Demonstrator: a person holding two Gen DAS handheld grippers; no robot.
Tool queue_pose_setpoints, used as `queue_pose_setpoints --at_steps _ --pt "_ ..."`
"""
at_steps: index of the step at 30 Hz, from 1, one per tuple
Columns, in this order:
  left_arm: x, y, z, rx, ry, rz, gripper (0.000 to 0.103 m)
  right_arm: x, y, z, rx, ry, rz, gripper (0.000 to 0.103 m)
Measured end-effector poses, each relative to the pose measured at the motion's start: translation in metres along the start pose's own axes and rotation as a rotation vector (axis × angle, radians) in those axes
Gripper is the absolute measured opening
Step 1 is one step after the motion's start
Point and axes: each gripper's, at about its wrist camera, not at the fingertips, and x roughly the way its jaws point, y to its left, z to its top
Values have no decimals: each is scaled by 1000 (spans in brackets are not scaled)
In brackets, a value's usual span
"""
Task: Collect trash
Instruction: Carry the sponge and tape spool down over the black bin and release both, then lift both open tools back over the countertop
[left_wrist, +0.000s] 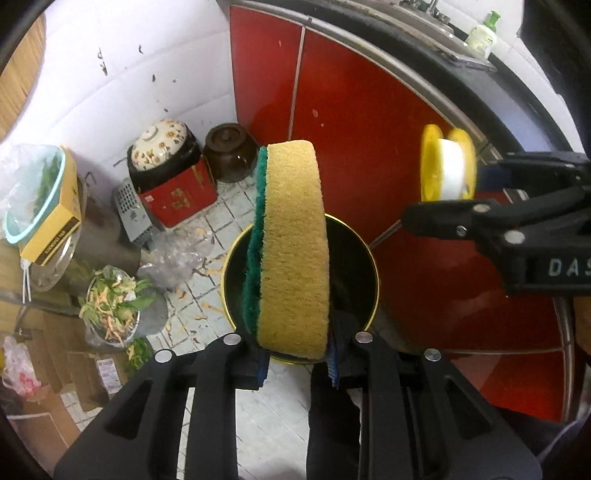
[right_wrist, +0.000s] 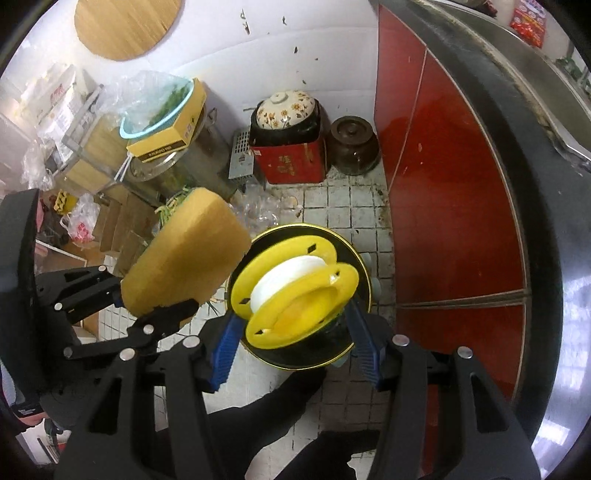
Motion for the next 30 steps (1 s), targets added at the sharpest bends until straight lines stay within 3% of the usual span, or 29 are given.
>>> queue_pose_setpoints --at_steps 1,2,3,11,17,20,24,30 --pt "1 1 -1 -4 1 -3 41 3 -1 0 1 12 4 74" --pt "1 2 -3 -9 -1 -7 57 5 -2 1 2 14 3 81" --pt "0 3 -4 -16 -9 -2 65 5 -2 0 1 4 -2 82" --pt "-13 -3 -3 1 -25 17 65 -10 -8 -2 22 -17 3 83" --pt "-43 -35 19 80 -87 20 66 -72 -23 -17 77 -130 -15 83" --pt "-61 -68 35 128 -127 -18 70 -122 -48 -35 156 -215 -46 83" --pt "-84 -137 56 263 -177 -105 78 -187 -88 -73 278 -306 -130 86" --pt "-111 -268 71 547 -240 -257 85 -290 -166 -178 565 -445 -308 86"
